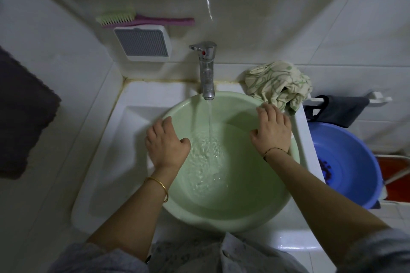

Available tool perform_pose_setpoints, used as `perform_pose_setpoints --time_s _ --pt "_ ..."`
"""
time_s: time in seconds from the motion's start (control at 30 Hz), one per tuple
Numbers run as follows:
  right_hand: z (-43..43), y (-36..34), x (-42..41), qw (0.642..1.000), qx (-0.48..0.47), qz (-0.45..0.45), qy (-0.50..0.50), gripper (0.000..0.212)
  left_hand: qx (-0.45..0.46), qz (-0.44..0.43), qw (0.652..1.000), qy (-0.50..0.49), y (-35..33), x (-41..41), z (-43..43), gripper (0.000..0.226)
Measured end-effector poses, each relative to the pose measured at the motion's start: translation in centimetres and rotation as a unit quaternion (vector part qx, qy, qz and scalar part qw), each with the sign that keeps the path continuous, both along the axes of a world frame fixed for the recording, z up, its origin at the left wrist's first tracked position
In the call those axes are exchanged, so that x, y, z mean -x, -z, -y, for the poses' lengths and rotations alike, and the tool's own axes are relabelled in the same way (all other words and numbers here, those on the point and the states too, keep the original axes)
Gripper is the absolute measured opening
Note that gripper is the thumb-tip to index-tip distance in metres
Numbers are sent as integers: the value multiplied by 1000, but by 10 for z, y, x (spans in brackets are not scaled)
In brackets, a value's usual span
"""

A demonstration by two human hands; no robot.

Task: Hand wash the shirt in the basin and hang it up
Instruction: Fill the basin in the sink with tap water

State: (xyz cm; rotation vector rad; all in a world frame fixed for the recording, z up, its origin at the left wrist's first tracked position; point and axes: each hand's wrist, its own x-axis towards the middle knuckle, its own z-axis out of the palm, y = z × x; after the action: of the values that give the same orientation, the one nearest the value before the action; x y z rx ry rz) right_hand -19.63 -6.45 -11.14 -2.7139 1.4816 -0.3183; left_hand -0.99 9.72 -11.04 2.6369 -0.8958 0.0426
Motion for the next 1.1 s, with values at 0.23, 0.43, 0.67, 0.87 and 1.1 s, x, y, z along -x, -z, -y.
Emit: perform_pose_setpoints --time_s 0.23,0.43,0.67,0.87,1.1 --pt "0 0 0 1000 5 8 0 63 2 1 1000 0 -1 0 0 73" --pt "-1 1 -1 1000 8 11 -2 63 9 5 1000 2 -1 0 0 73" --pt "0 2 0 1000 11 9 0 63 7 2 1000 -2 -1 0 0 72" --pt "0 2 0 1000 13 13 -1 63 8 5 1000 -1 -1 1 1 72" --pt "0 1 0 1000 16 20 -3 63 13 18 1000 1 2 0 1 72"
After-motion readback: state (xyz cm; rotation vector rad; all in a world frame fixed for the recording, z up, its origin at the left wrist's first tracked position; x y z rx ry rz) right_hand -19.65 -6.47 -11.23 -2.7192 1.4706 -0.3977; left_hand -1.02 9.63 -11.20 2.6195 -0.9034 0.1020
